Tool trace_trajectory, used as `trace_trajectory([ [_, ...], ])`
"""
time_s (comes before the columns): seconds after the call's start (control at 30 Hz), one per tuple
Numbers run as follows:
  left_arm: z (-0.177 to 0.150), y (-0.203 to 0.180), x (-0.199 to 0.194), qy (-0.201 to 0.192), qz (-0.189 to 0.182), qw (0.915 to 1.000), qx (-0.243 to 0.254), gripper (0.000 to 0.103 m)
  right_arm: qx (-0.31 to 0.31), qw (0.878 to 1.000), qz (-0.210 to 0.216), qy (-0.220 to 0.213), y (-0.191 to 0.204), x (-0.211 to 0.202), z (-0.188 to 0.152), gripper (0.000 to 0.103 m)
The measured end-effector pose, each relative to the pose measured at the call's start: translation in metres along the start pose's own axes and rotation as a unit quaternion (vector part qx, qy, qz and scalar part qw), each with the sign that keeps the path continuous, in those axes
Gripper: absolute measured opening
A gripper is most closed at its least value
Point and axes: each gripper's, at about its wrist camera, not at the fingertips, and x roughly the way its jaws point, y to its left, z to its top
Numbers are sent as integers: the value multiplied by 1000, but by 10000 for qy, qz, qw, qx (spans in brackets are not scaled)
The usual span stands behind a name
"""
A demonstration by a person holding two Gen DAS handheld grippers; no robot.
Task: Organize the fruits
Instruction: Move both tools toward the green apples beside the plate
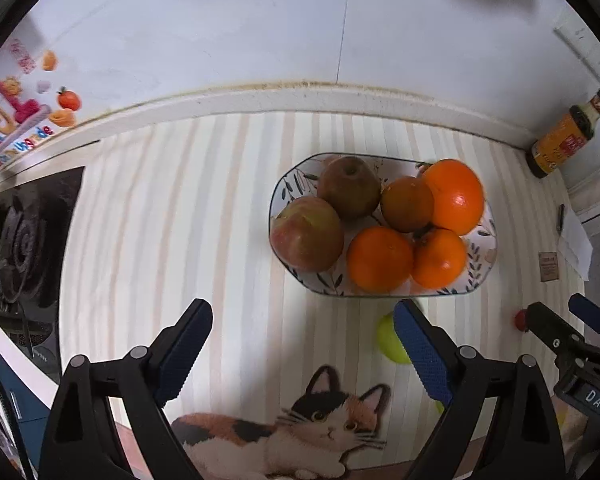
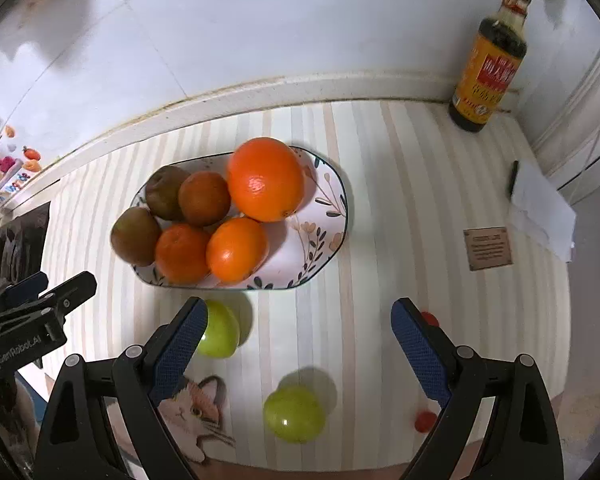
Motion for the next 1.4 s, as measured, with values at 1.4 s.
trace_trajectory([
  [1.4, -58, -18, -38, -57, 205, 9988, 437, 101, 802, 9936, 691, 395, -31, -24, -82, 99],
])
